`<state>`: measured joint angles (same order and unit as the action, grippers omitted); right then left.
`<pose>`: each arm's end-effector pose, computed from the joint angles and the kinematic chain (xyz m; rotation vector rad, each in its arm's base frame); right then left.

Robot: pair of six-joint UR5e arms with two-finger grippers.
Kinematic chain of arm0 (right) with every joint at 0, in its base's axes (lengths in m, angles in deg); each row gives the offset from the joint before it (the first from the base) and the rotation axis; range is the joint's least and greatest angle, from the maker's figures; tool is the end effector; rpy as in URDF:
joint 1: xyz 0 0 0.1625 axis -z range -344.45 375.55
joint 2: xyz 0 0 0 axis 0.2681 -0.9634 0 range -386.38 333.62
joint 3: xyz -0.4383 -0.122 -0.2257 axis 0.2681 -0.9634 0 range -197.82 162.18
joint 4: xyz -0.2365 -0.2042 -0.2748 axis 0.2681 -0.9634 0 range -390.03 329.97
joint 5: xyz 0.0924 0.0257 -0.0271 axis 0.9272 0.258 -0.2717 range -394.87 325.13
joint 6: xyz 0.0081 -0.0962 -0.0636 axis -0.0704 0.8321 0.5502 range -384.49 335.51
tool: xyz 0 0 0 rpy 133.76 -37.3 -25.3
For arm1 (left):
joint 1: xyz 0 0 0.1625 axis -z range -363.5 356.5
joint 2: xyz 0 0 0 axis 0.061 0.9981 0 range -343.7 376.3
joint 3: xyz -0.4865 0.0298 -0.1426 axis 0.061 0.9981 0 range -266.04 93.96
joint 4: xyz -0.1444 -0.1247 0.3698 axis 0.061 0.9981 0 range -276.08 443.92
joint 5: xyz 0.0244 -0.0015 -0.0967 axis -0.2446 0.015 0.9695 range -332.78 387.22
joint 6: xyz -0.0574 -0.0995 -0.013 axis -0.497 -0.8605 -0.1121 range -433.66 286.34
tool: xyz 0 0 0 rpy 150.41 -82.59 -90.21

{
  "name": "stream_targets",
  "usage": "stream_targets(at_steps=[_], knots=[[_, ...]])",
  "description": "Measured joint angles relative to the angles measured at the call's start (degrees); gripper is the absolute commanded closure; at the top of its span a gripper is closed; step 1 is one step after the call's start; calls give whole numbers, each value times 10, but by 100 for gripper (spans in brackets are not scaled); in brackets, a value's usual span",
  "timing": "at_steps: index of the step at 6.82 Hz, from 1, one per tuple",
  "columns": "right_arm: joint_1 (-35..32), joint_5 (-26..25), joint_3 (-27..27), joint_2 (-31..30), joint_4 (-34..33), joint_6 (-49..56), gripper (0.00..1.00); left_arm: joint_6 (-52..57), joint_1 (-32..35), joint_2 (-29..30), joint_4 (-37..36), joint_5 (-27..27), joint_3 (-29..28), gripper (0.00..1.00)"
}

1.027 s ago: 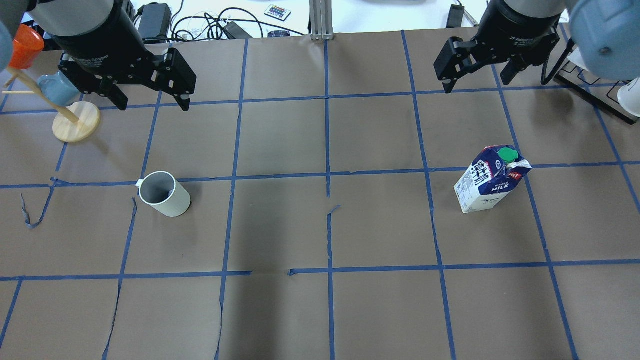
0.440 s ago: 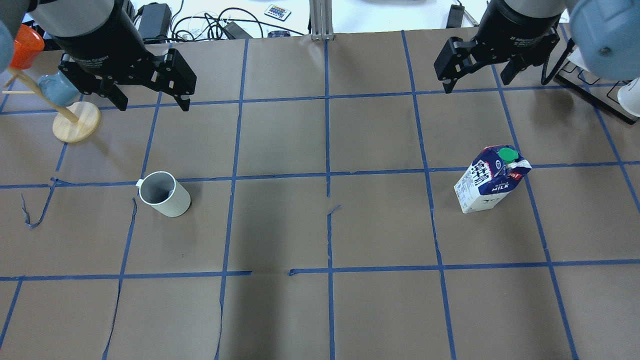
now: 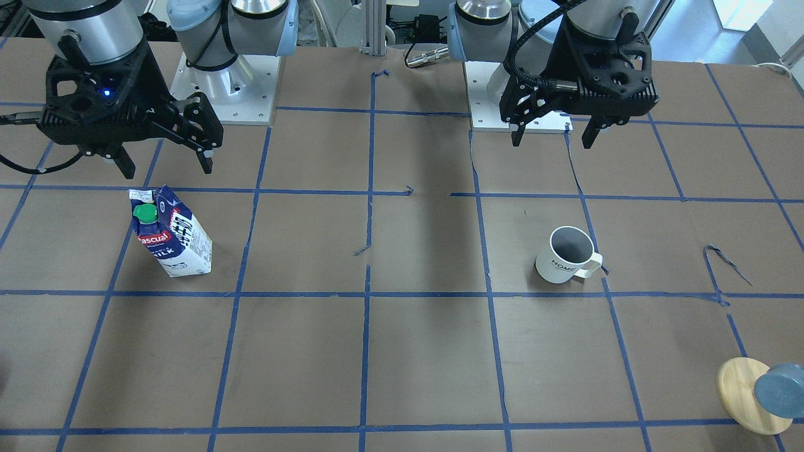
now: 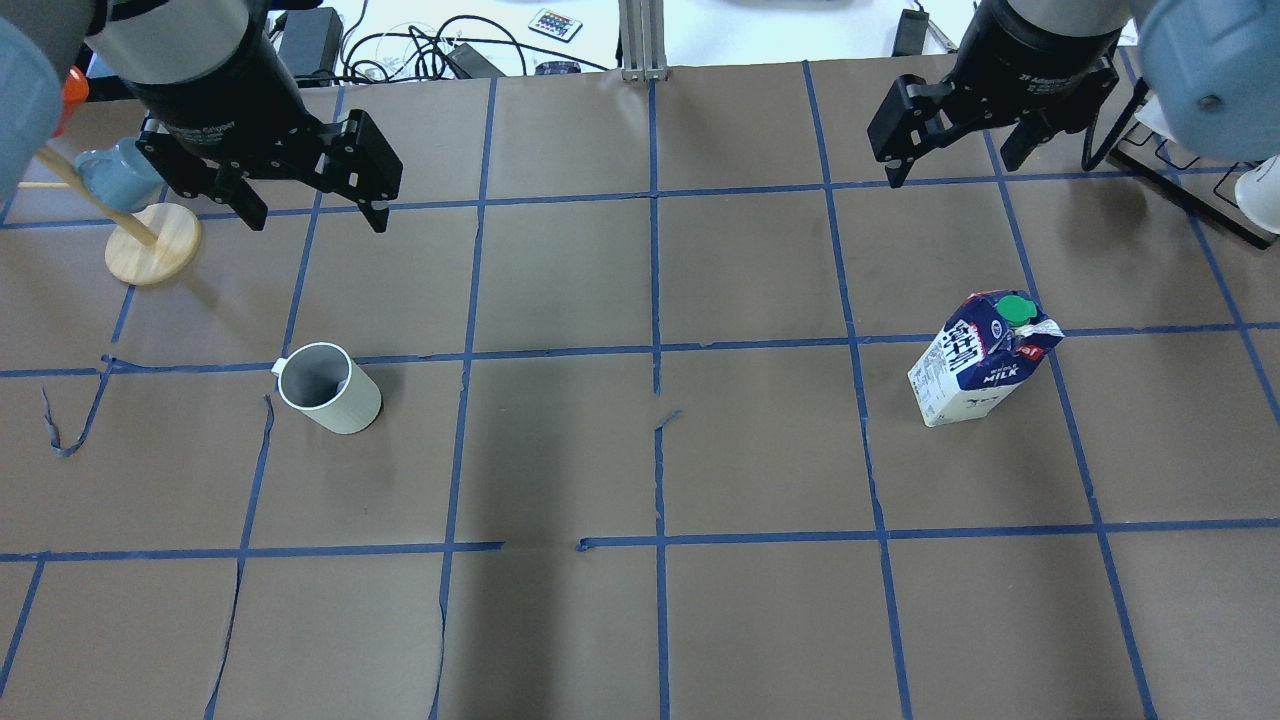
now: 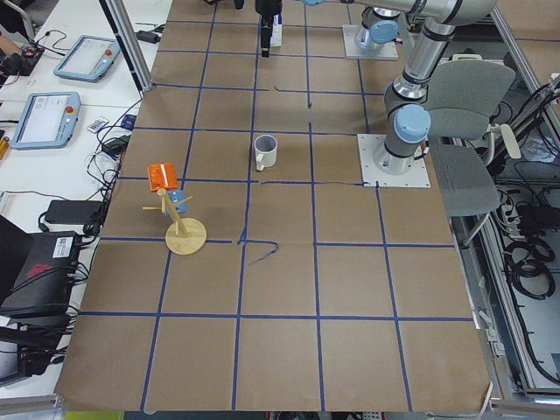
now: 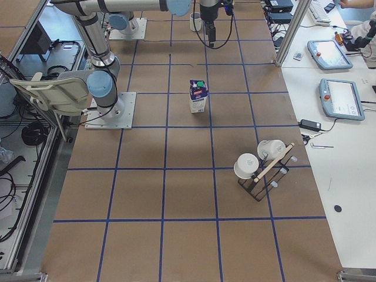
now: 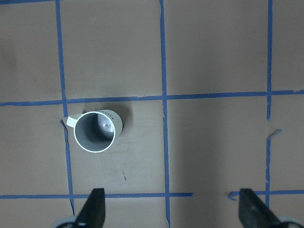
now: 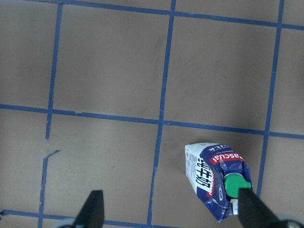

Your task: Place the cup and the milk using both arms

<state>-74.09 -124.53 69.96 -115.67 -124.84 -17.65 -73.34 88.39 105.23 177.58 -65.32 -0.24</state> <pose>0.1308 -0.5129 0.5768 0.1777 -3.1308 0.1732 -0.1441 -0.4815 0.5939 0.0587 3.0966 -0.0447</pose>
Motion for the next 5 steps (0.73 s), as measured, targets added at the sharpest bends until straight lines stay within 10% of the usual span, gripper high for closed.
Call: stream_targets(at_steps=[5], knots=[[57, -2, 138, 21, -103, 55, 0, 88, -70, 33, -182, 4, 204, 0]])
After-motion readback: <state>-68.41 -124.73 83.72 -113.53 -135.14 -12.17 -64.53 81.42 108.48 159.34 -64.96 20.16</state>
